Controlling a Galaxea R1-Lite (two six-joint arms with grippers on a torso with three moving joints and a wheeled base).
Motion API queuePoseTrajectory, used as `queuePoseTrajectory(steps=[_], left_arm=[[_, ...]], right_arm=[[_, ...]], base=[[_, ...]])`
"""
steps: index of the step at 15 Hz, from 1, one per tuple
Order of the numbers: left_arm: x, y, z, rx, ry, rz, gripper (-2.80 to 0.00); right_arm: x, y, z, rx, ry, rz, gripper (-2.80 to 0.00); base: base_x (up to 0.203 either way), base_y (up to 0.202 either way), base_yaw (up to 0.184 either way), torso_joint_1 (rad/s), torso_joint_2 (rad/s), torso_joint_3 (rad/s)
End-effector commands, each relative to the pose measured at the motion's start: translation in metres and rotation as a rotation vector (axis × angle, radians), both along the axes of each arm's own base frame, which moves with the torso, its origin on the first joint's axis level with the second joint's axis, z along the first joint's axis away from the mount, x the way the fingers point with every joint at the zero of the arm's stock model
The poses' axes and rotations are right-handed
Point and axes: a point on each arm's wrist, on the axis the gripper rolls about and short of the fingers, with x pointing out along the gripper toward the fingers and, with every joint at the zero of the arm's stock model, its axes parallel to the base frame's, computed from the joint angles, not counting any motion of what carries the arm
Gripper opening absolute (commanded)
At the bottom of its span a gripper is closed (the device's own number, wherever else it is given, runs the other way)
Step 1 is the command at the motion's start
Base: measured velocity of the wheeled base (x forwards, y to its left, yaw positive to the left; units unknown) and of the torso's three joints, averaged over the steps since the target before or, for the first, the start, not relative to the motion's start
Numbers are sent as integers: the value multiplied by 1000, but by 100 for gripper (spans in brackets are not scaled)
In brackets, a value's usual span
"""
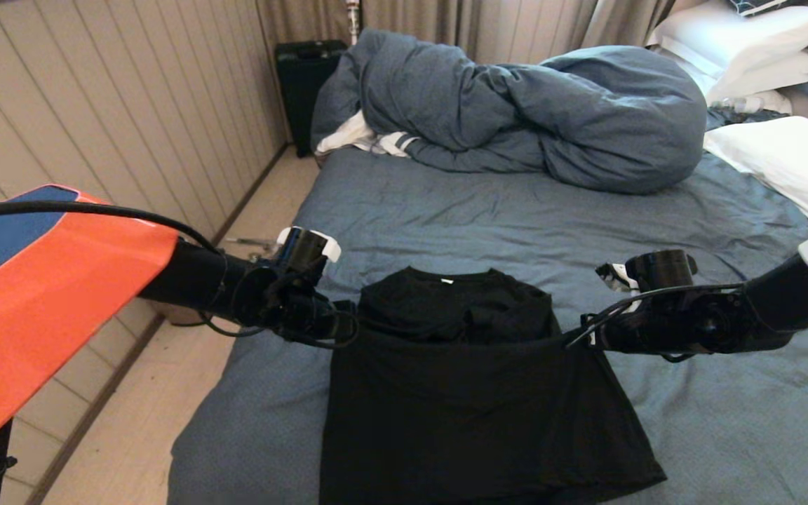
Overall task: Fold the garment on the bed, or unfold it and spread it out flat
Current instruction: Fold the black T-shirt
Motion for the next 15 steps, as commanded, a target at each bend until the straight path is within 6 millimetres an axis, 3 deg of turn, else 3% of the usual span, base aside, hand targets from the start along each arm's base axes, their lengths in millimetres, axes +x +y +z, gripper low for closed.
queuePoseTrajectory(steps=[1, 9, 13, 14, 15], left_arm=[[5, -1, -8, 5, 11, 6, -280], [34, 6, -27, 16, 19, 47, -280], [36, 6, -33, 23, 29, 45, -280], [35, 6, -33, 24, 29, 46, 0], [35, 6, -30, 21, 23, 44, 0]], right_arm=[[5, 1, -3, 1, 2, 1, -280], [15, 3, -3, -35, 4, -24, -280], [16, 4, -5, -49, 14, -35, -280], [17, 4, -4, -51, 11, -38, 0], [17, 4, -3, -50, 12, -40, 0]], base=[[0, 0, 0, 0, 0, 0], [0, 0, 0, 0, 0, 0], [0, 0, 0, 0, 0, 0], [0, 0, 0, 0, 0, 0], [0, 0, 0, 0, 0, 0]])
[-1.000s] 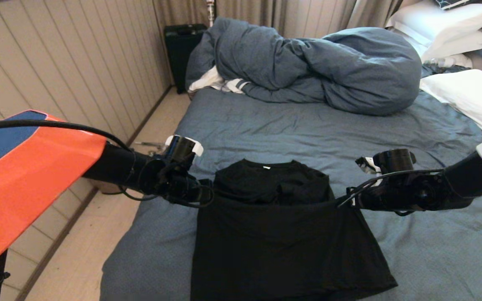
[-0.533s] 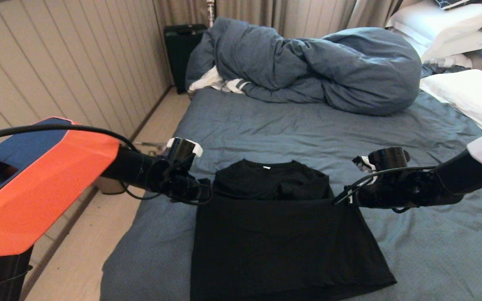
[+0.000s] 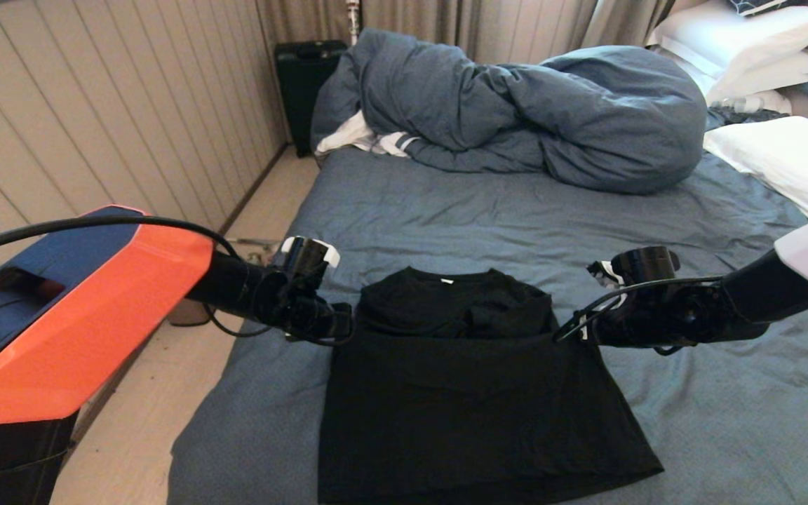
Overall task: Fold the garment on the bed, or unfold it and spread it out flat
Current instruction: Fold the black T-shirt
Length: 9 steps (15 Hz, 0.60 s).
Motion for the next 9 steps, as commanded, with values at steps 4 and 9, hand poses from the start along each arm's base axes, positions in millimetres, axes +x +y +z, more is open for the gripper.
queuePoseTrajectory(steps=[4, 9], left_arm=[[-3, 3, 13, -19, -23, 10, 0], [-30, 22, 48, -35, -50, 29, -9]], right_arm=[[-1, -2, 6, 2, -16, -7, 0], [-28, -5, 32, 4, -45, -12, 0]], base=[[0, 0, 0, 0, 0, 0], [0, 0, 0, 0, 0, 0]])
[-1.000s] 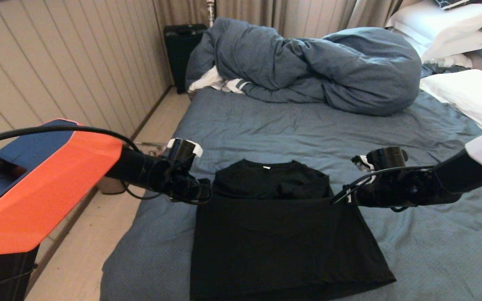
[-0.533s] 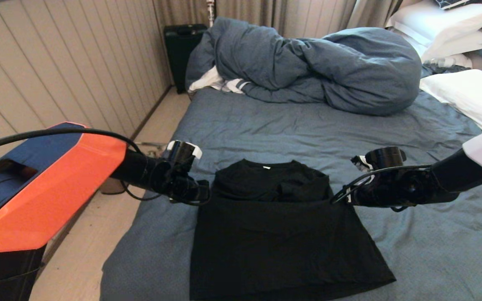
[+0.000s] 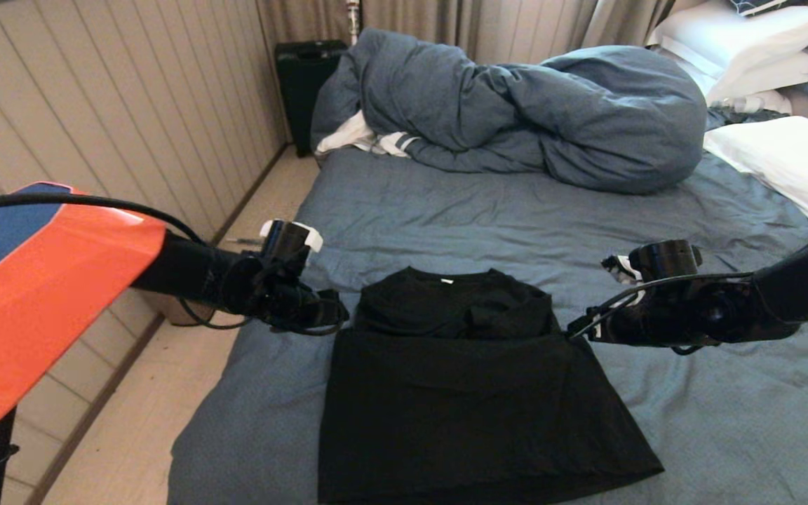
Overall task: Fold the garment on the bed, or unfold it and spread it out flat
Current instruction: Fold the black T-shirt
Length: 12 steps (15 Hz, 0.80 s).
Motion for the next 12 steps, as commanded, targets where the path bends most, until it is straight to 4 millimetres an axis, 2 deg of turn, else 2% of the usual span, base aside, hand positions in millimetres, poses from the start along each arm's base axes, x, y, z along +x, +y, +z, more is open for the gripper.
queuePoseTrajectory(steps=[1, 2, 4, 6, 9, 12], left_arm=[[-18, 8, 15, -6, -5, 2, -280], [-29, 11, 9, 8, 26, -3, -280], [-53, 14, -5, 35, 95, -23, -280], [-68, 17, -18, 42, 118, -36, -280], [-83, 9, -30, 53, 103, -68, -280], [-88, 0, -37, 86, 99, -79, -280]], right_arm=[[-16, -1, 15, 2, -19, 1, 0], [-27, -1, 12, 2, 10, 1, -280], [-48, -2, 2, 4, 68, 3, -280], [-64, -2, -8, 12, 119, 8, -280], [-80, -3, -24, 16, 160, 10, -280], [-90, -3, -38, 16, 157, 10, -280]], base=[[0, 0, 0, 0, 0, 0], [0, 0, 0, 0, 0, 0], [0, 0, 0, 0, 0, 0], [0, 0, 0, 0, 0, 0], [0, 0, 0, 0, 0, 0], [0, 0, 0, 0, 0, 0]])
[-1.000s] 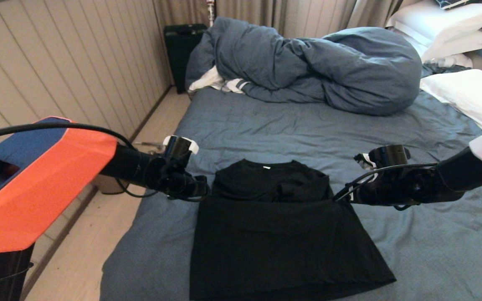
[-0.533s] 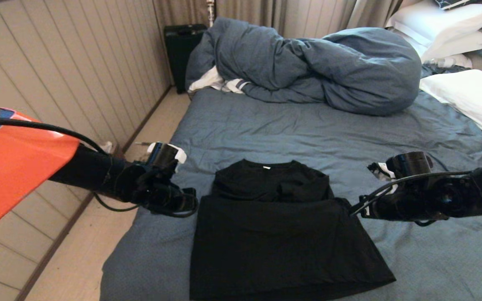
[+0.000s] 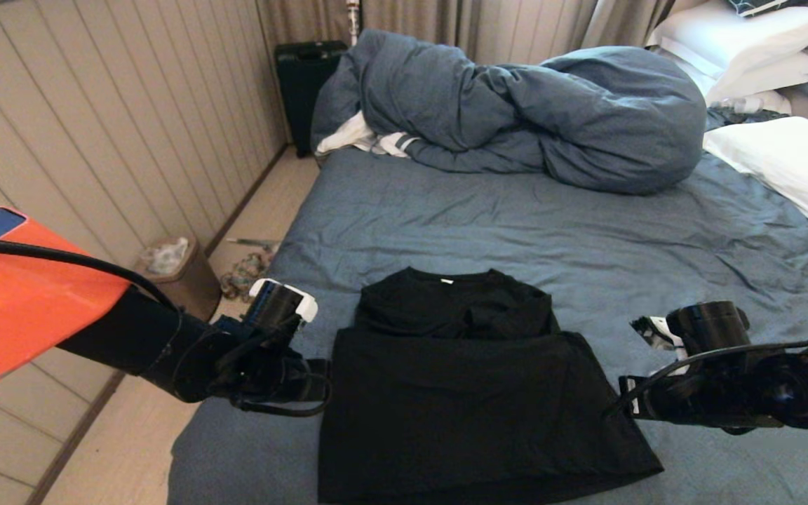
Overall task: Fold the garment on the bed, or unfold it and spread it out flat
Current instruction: Fold the black T-shirt
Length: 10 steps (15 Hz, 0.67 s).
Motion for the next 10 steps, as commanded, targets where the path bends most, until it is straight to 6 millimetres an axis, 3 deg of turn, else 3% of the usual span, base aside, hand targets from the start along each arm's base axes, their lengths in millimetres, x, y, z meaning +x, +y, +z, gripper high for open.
queuePoseTrajectory(steps=[1, 7, 10], left_arm=[[-2, -6, -6, 21, 5, -4, -280], [1, -21, -21, 77, -26, -5, -280], [-8, -25, -27, 95, -5, -18, -280]], right_arm=[[-6, 0, -10, 0, 27, -1, -280], [-3, -9, -14, 0, 14, -32, -280], [-5, -10, -18, 2, 31, -36, -280]], base=[[0, 0, 0, 0, 0, 0], [0, 0, 0, 0, 0, 0], [0, 0, 0, 0, 0, 0]])
